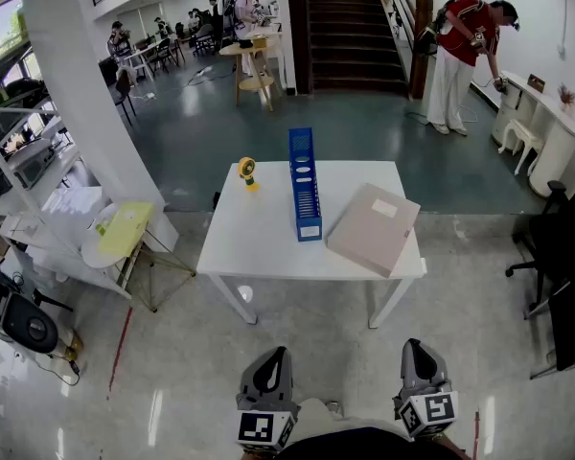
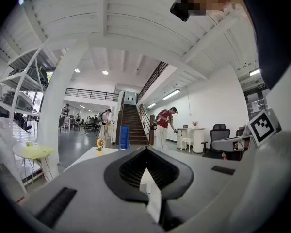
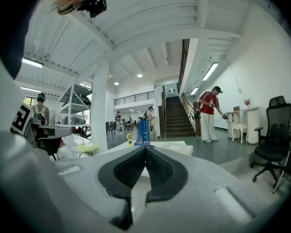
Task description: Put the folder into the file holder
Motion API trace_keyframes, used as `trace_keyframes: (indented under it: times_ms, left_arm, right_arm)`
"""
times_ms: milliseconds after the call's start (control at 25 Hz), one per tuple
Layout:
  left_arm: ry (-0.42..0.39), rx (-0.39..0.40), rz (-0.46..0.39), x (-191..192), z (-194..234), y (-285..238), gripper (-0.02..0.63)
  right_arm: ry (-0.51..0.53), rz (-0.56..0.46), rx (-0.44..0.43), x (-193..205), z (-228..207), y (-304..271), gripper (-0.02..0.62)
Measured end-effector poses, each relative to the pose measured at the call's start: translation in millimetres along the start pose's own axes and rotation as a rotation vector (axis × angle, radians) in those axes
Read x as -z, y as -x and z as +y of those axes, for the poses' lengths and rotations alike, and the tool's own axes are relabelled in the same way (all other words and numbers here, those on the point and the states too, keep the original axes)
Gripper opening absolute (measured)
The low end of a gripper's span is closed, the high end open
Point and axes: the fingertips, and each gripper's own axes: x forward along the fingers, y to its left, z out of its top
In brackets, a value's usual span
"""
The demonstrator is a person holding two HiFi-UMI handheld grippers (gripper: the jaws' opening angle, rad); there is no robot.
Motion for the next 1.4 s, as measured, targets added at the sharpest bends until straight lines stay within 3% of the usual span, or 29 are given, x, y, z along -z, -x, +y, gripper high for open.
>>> trace_keyframes:
  times_ms: [440,600,760,960,1040,1200,1320,1400]
  left_arm:
    - [-0.004,-0.004,-0.007,-2,3,1,-0.002]
    - [0.044,0.002,-0.070,-11,3,3,-0.002]
    - [0.063,0.005,-0.067,-9,5,-1,-0.002]
    - [0.036,0.032,-0.063,1,2,-11,-0.001]
    - [0.024,0.031,-0.071,4,3,-15,0.047]
    - [0.028,0.068,-0.042,3,-3,-35,0.225]
    - [-0.003,0.098,-0.034,6,-6,-52,0.337]
    - [0.020,0.116,-0.028,1,-10,-67,0.387]
  right_arm:
    - [0.011,0.002,-0.006,0,2,-3,0.003]
    - [0.002,-0.025,0.028,1,-6,-2,0.003]
    - [-0.054,-0.014,0.027,9,-13,-5,0.005]
    - [-0.050,0.004,0.016,15,-19,-11,0.124]
    - [-0.037,0.021,0.003,21,-22,-13,0.176]
    - [-0.036,0.032,-0.013,24,-27,-29,0.280]
    - [-0.038,0.035,-0.014,21,-32,-41,0.319]
    - [-0.031,0.053,-0.008,25,-39,-51,0.334]
